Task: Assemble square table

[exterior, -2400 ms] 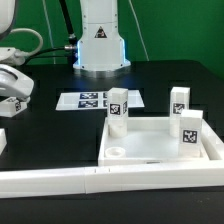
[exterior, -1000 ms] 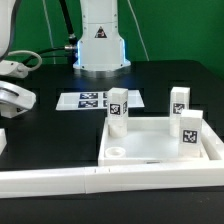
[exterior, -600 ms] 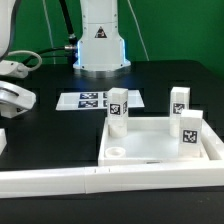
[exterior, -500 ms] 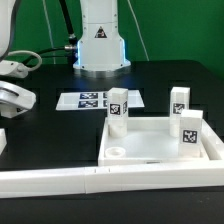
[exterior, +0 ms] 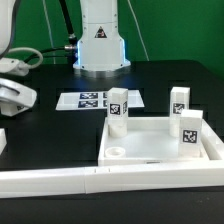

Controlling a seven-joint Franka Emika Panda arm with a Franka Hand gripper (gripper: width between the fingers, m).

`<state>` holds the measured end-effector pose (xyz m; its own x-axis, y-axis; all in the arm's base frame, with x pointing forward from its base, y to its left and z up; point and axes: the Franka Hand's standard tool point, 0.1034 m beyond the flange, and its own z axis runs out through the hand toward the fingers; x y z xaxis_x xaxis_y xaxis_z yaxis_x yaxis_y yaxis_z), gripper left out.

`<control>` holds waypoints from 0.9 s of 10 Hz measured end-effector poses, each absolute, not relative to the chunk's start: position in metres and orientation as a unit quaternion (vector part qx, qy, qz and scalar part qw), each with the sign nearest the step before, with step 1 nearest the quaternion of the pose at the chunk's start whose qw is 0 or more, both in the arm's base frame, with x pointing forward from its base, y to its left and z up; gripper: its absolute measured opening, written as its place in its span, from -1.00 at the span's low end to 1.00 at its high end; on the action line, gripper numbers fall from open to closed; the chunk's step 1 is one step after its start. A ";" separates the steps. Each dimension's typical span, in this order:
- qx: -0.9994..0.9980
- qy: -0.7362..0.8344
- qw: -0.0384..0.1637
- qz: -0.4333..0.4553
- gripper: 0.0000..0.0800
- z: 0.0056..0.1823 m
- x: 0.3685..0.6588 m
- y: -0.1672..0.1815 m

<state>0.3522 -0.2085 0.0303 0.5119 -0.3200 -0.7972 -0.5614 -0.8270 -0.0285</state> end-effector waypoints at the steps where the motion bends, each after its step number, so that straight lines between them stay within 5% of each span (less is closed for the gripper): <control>1: -0.864 0.240 0.146 0.417 -0.28 0.053 0.367 -0.199; 3: -0.885 0.214 0.149 0.386 -0.28 0.100 0.398 -0.183; 5: -0.881 0.230 0.152 0.386 -0.28 0.099 0.384 -0.190; 7: -0.916 0.225 0.127 0.309 -0.28 0.097 0.399 -0.189; 9: -0.927 0.267 0.098 0.246 -0.28 0.118 0.439 -0.155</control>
Offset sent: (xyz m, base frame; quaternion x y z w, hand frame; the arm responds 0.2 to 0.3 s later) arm -0.0245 -0.0137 0.0232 0.0286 0.0092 0.0707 0.9970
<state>0.4393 -0.1552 0.1178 0.7366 -0.4459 -0.5086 -0.5426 -0.8385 -0.0507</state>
